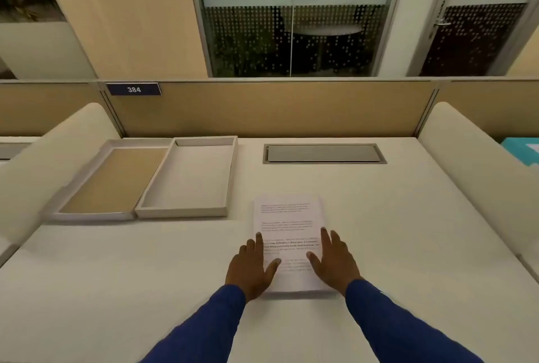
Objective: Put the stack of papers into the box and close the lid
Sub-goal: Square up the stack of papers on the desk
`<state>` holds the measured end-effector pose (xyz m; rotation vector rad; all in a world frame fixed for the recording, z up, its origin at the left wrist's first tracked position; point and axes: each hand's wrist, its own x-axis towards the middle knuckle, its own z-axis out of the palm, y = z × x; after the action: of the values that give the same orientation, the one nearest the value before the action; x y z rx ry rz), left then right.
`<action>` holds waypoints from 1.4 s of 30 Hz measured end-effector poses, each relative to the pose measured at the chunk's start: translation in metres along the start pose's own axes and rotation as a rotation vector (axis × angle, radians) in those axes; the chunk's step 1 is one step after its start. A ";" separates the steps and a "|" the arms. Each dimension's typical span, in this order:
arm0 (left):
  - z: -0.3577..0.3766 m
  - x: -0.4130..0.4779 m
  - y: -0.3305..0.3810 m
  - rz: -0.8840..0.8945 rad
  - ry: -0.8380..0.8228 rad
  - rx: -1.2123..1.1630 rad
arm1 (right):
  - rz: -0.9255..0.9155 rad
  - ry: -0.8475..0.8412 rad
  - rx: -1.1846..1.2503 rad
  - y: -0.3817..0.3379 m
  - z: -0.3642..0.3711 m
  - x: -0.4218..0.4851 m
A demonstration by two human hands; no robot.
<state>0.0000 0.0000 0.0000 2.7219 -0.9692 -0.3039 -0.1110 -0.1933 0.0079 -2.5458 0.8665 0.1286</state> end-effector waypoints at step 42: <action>0.010 0.036 -0.001 -0.791 -0.152 -1.272 | 0.048 0.045 0.162 0.018 0.046 -0.015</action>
<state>0.0251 -0.0237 -0.0135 1.7016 0.3399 -0.8793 -0.1314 -0.1770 -0.0365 -2.3869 0.9169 0.0151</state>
